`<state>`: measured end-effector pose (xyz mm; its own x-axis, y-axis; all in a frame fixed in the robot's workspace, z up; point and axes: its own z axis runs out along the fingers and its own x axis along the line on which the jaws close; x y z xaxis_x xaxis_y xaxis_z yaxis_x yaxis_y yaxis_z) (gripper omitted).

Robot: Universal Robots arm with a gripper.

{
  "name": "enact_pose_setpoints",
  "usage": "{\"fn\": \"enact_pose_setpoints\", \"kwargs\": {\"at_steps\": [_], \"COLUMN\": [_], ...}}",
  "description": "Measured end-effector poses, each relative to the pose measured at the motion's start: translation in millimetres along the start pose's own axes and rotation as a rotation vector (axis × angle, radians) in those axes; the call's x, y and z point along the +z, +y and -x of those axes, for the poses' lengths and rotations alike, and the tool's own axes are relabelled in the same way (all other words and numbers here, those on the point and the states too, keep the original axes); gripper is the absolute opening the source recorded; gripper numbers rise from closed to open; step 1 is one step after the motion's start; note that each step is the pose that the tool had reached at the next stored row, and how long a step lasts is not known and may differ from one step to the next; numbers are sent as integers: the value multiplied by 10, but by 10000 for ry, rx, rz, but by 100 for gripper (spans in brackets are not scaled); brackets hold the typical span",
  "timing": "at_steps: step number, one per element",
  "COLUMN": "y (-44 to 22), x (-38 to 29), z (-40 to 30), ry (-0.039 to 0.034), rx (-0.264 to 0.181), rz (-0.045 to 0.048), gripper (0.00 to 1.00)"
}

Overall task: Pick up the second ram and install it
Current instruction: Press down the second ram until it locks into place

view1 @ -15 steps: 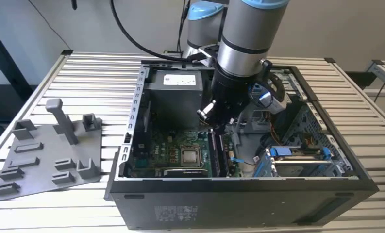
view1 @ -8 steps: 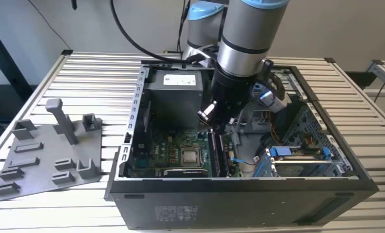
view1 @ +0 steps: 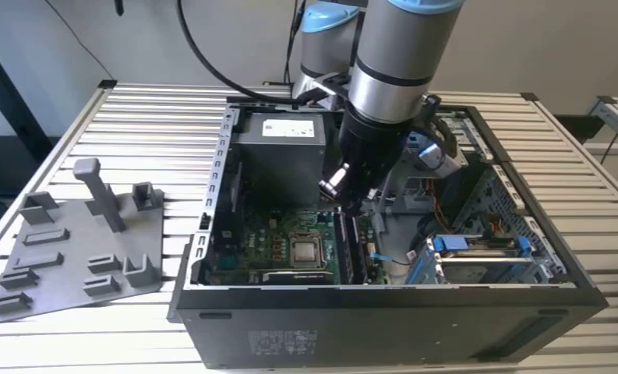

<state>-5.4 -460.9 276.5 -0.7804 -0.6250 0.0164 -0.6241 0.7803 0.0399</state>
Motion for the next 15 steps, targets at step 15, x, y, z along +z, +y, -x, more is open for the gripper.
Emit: {"fn": "enact_pose_setpoints", "kwargs": {"at_steps": [15], "y": [4], "x": [2], "z": [-5], "ry": [45], "rx": [-1115], "rz": [-18], "gripper": [11]}}
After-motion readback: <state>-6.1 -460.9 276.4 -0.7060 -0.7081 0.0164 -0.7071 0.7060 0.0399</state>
